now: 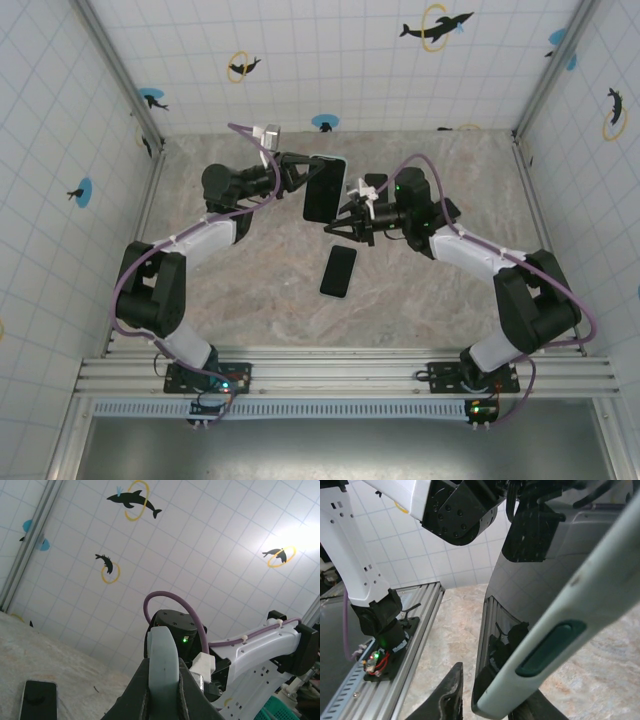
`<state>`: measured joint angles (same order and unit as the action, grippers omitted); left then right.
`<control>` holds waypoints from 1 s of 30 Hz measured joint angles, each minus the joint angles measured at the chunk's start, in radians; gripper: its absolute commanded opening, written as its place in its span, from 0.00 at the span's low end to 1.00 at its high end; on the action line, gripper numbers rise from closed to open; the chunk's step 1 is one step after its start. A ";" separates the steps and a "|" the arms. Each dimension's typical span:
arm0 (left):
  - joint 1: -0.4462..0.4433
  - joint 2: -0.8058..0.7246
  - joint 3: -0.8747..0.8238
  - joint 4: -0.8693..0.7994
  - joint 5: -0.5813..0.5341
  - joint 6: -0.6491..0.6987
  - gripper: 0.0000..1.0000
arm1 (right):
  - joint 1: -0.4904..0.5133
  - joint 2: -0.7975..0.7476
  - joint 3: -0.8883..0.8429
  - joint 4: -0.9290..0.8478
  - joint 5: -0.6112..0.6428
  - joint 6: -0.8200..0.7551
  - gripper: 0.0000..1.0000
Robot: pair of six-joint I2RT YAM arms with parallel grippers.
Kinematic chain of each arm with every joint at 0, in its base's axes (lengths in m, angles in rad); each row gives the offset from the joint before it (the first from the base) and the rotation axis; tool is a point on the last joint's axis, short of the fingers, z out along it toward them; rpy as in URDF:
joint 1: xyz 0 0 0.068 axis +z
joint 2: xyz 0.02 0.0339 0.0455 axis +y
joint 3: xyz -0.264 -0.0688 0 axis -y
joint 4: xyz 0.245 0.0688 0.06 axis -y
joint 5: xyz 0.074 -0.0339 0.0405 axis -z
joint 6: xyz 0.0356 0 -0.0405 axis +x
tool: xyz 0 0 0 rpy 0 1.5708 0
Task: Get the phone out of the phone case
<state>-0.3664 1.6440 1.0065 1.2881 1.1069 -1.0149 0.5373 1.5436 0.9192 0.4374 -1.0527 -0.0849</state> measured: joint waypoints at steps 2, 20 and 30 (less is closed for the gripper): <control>0.000 0.000 0.000 0.000 0.000 0.000 0.00 | 0.000 0.000 0.000 -0.005 0.001 -0.006 0.30; -0.006 -0.001 -0.018 0.000 0.001 -0.006 0.00 | 0.005 0.000 0.000 -0.057 0.014 -0.058 0.13; -0.006 -0.011 -0.026 -0.030 0.006 0.005 0.00 | 0.010 -0.023 0.010 -0.162 0.070 -0.165 0.12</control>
<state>-0.3721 1.6329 0.9802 1.2583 1.1126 -1.0100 0.5472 1.5211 0.9287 0.2756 -0.9829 -0.2501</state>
